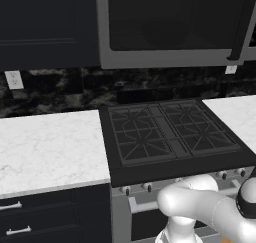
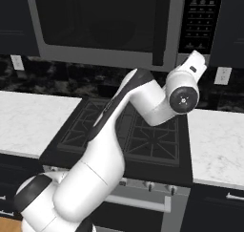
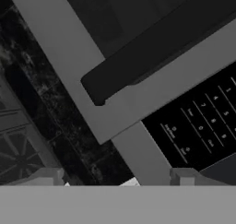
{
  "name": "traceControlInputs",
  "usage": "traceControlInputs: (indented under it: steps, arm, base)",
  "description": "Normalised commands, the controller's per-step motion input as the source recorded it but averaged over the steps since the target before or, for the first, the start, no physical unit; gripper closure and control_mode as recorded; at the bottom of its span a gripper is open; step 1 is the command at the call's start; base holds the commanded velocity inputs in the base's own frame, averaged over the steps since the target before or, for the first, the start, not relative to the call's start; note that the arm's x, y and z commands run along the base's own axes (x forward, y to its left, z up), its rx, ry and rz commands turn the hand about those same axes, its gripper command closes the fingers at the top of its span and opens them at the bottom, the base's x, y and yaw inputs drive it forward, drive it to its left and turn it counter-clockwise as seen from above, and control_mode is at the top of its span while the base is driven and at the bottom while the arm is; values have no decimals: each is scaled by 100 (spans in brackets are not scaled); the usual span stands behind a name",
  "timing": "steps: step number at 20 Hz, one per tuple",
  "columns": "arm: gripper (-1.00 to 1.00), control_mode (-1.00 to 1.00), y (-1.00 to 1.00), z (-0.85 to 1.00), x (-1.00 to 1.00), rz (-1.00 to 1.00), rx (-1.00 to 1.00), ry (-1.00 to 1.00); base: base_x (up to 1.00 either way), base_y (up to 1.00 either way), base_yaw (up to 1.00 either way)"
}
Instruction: Open the microwave, place the bowl with waffle inside the microwave, then close the microwave door and turn it on.
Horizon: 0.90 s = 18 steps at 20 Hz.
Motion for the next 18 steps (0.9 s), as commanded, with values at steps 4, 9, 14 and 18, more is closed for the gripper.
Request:
traceControlInputs:
  steps: [4,9,14,18]
  arm:
    - [100,-100,-50,0,30,-4,0,0]
    - [100,-100,-72,0,15,0,2,-1]
    - [100,-100,-41,0,30,1,5,-7]
    - [100,-100,-4,0,22,3,2,-6]
  base:
    - [0,0,0]
    - [0,0,0]
    - [0,0,0]
    - [0,0,0]
